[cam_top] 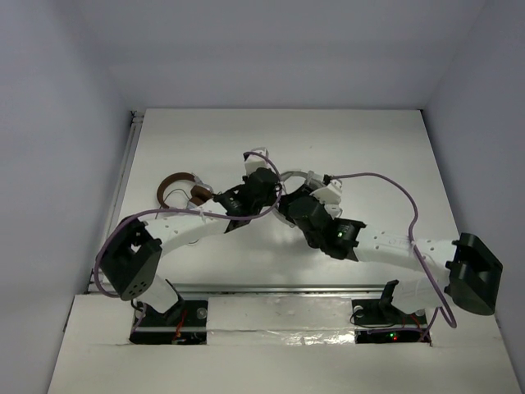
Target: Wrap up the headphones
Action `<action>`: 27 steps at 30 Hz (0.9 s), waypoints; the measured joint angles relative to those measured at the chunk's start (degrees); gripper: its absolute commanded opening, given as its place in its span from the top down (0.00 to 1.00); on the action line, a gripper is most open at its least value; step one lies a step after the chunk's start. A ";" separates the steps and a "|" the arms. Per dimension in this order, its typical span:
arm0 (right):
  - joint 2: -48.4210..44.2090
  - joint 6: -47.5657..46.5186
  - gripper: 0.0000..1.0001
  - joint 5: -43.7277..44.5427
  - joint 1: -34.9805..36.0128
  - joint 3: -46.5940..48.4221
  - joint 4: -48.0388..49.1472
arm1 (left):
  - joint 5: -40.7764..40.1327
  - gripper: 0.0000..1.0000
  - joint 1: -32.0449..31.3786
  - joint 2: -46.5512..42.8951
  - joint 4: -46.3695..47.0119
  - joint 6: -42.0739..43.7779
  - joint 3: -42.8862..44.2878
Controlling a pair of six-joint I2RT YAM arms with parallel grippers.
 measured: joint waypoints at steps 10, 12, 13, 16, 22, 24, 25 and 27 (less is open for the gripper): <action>-1.38 -5.97 0.54 -3.43 -0.66 1.66 -4.07 | 4.55 1.00 1.66 1.97 0.31 0.74 0.90; -1.51 -6.49 0.52 -3.85 -0.66 1.66 -4.39 | 5.11 1.00 1.99 2.19 -0.04 1.07 1.09; -1.60 -6.69 0.51 -3.98 -0.66 1.66 -4.55 | 5.33 1.00 2.05 2.32 -0.11 1.22 1.22; -2.05 -7.63 0.49 -5.01 -0.85 1.66 -4.96 | 5.77 1.00 2.62 2.89 -0.52 1.81 1.60; -4.76 -9.29 0.48 -6.88 -0.94 2.23 -4.90 | 6.40 1.00 3.06 3.69 -1.07 2.19 1.79; -5.18 -9.68 0.54 -6.97 -0.98 2.80 -4.28 | 6.99 1.00 3.06 3.69 -1.38 2.29 1.79; -5.18 -9.97 0.56 -6.97 -1.09 3.02 -4.02 | 7.28 1.00 3.06 3.69 -1.38 2.40 1.79; -5.20 -10.14 0.61 -7.08 -1.42 3.06 -3.63 | 7.63 1.00 3.04 3.69 -1.38 2.43 1.79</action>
